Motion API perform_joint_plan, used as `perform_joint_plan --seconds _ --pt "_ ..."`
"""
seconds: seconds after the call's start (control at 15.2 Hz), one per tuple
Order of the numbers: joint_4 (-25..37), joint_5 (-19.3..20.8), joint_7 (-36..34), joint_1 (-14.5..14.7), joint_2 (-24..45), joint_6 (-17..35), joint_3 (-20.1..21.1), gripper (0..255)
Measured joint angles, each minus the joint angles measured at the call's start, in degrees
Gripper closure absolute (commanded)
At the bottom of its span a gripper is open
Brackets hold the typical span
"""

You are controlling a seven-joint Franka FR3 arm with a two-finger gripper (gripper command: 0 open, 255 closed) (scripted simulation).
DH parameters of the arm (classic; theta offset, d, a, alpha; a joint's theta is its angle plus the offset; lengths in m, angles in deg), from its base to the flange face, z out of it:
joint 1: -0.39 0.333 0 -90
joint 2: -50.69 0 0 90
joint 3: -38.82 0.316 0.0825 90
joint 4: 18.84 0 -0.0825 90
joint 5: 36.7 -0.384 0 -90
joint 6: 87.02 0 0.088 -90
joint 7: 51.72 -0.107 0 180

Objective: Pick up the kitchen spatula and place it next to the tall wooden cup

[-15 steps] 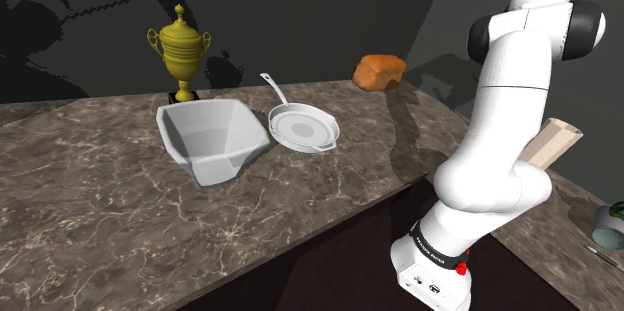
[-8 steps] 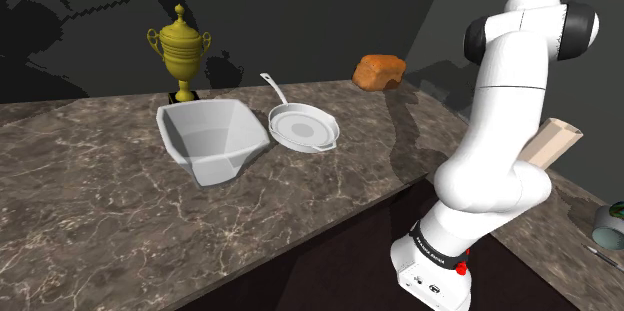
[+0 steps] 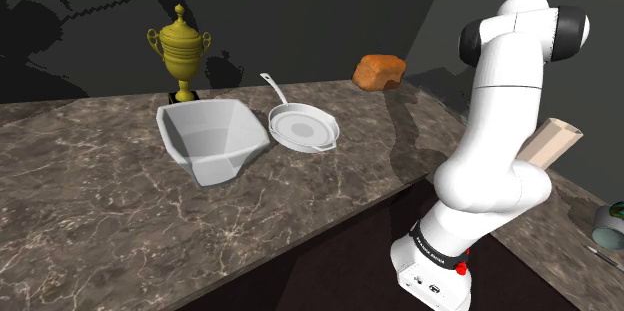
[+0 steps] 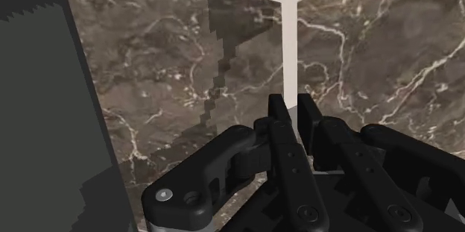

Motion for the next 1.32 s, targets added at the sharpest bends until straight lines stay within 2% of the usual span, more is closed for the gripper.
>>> perform_joint_plan --seconds 0.59,0.99,1.06,1.32 --pt "-3.0 -3.1 2.1 -1.2 2.8 4.8 2.6 255" --pt "-3.2 -3.4 2.3 -1.4 3.1 5.2 2.8 255" --pt "-3.2 -3.4 2.3 -1.4 3.1 5.2 2.8 0" --pt "-3.2 -3.4 2.3 -1.4 3.1 5.2 2.8 0"
